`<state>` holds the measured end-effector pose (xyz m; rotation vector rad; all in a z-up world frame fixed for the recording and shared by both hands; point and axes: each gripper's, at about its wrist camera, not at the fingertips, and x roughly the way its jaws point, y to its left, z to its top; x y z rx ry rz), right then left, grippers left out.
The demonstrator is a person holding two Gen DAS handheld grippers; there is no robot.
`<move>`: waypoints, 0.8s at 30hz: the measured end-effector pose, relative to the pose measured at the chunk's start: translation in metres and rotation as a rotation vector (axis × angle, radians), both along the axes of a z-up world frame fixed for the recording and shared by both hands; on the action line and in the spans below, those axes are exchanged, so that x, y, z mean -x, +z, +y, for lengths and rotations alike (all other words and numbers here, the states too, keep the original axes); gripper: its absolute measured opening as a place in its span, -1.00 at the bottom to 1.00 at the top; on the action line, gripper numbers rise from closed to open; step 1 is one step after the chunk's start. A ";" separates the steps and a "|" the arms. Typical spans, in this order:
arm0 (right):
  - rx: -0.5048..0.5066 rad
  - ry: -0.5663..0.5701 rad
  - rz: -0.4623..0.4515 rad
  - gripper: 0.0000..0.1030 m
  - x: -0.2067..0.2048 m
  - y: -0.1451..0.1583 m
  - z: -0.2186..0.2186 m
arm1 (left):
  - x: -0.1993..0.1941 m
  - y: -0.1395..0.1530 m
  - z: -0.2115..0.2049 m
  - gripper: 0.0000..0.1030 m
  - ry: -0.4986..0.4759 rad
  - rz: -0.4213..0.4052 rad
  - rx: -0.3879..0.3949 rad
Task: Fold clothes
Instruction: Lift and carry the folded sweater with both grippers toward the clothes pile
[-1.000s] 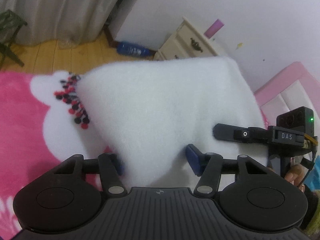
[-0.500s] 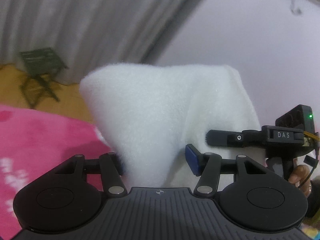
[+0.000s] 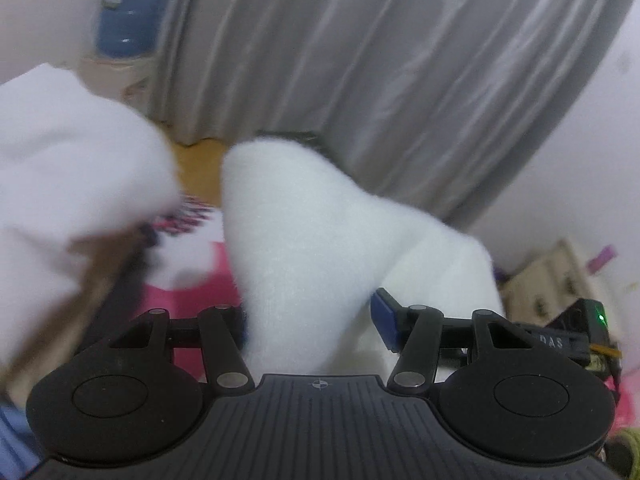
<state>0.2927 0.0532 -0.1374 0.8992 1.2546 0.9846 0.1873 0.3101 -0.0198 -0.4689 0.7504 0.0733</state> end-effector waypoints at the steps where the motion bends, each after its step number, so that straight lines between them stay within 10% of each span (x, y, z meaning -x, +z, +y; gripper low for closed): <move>1: -0.007 0.002 0.021 0.14 -0.006 -0.014 0.011 | -0.009 -0.012 0.009 0.07 0.004 0.018 -0.008; 9: 0.099 -0.043 0.015 0.14 -0.028 -0.083 0.063 | -0.072 -0.096 0.057 0.01 0.083 0.124 0.043; 24: 0.181 -0.024 -0.134 0.71 -0.004 -0.062 0.018 | -0.069 -0.059 0.018 0.43 0.009 0.093 -0.225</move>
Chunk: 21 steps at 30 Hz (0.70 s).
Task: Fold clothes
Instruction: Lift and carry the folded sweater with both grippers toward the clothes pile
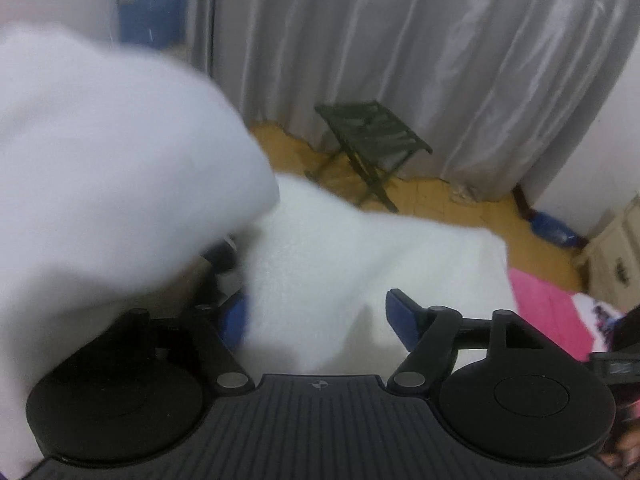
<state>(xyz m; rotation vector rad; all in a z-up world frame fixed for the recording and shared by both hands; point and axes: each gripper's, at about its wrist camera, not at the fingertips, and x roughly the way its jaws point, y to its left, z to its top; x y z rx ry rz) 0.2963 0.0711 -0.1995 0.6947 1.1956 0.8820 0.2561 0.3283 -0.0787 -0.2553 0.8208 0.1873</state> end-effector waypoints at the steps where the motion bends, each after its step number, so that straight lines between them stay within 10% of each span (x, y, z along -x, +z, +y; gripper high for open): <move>1: 0.017 -0.021 -0.052 0.71 0.005 0.010 -0.010 | 0.014 0.006 0.002 0.44 -0.009 -0.029 -0.042; 6: 0.091 -0.086 -0.386 0.23 0.038 0.066 -0.031 | 0.054 0.027 -0.017 0.45 -0.121 -0.132 -0.149; 11: 0.220 -0.046 -0.728 -0.06 0.009 0.097 0.046 | 0.044 -0.027 -0.036 0.42 -0.230 0.011 -0.316; 15: 0.446 -0.008 -0.644 -0.20 -0.034 0.047 0.090 | 0.040 -0.069 -0.013 0.45 -0.169 0.041 -0.260; 21: 0.350 0.053 -0.716 -0.15 -0.015 0.073 0.060 | 0.065 -0.034 -0.013 0.44 -0.201 -0.048 -0.215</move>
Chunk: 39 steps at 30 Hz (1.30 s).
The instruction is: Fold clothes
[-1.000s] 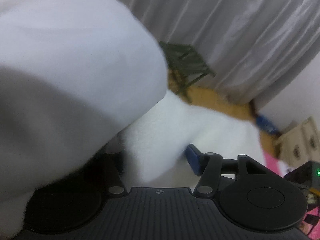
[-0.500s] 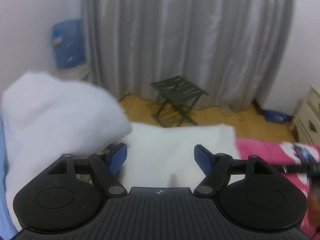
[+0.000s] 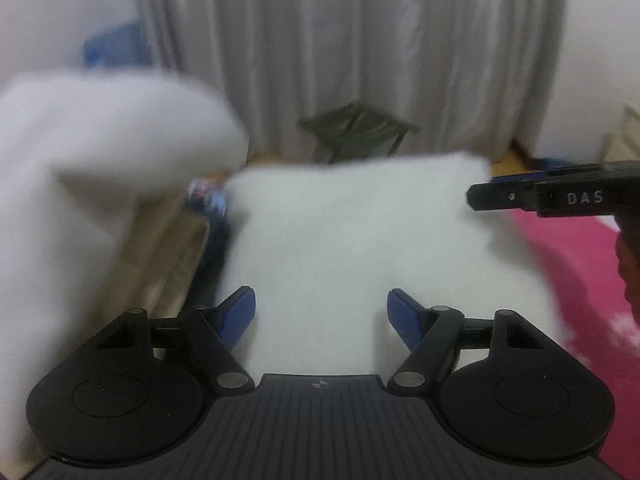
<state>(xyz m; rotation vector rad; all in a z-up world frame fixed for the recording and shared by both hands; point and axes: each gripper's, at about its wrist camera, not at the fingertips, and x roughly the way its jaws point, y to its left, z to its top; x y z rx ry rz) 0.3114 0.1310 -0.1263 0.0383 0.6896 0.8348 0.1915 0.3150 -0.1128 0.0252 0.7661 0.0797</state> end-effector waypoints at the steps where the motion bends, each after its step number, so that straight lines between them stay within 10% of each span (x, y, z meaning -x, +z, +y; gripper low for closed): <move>1: -0.023 0.041 -0.019 -0.15 0.012 0.008 -0.008 | 0.009 0.007 -0.004 0.45 -0.037 -0.011 -0.002; 9: 0.254 0.333 -0.147 -0.07 0.076 -0.029 0.030 | 0.050 -0.055 -0.064 0.58 -0.223 0.198 -0.150; 22: 0.507 0.390 0.047 -0.05 0.129 0.082 -0.056 | 0.132 0.047 -0.115 0.66 0.156 -0.023 -0.009; 28: 0.425 0.268 -0.004 0.45 0.180 0.101 -0.095 | 0.169 0.076 -0.132 0.94 0.298 -0.143 0.095; 32: 0.282 0.098 -0.007 0.51 0.196 0.096 -0.119 | 0.169 0.090 -0.136 0.99 0.323 -0.136 0.036; 39: 0.326 0.035 -0.105 1.00 0.198 0.097 -0.135 | 0.153 0.081 -0.155 0.99 0.379 -0.075 0.044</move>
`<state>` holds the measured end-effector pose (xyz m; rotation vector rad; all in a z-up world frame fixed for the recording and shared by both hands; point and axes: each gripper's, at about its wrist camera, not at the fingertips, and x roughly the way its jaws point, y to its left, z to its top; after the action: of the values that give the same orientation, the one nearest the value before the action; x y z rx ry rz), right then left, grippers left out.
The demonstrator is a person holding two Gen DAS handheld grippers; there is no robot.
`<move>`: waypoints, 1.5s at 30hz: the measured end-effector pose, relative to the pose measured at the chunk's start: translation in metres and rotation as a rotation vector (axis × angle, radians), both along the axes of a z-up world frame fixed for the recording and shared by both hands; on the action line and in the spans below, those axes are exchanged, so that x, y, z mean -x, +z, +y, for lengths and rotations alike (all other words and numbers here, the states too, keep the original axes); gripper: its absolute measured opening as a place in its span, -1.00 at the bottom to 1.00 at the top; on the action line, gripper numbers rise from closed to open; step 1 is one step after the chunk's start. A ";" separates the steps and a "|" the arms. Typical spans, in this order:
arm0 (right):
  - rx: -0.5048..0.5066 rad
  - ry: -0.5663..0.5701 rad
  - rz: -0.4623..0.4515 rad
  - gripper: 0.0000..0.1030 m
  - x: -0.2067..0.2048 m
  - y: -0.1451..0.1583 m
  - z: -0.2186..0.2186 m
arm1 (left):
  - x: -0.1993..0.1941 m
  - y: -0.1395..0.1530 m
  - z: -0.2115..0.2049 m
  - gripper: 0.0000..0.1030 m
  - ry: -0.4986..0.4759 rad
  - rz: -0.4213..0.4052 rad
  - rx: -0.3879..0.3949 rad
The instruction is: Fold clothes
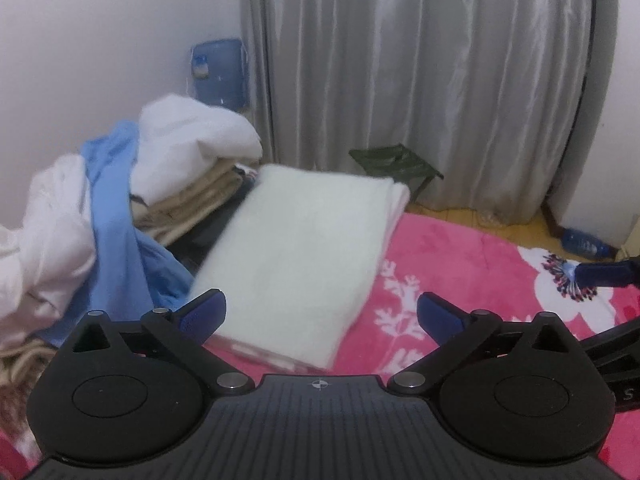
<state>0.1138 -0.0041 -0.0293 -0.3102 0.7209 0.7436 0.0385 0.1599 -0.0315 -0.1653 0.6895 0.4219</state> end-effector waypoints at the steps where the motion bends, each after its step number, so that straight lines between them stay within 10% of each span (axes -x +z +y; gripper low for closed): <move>1: -0.007 -0.013 0.004 1.00 -0.002 -0.002 -0.002 | -0.003 -0.003 -0.003 0.99 0.010 0.008 0.005; 45: 0.122 -0.111 -0.048 1.00 -0.001 -0.017 0.023 | 0.004 -0.019 0.015 0.99 0.227 0.076 -0.028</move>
<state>0.1144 0.0188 -0.0465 -0.3939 0.7337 0.5862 0.0341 0.1748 -0.0507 -0.2030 0.7423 0.6580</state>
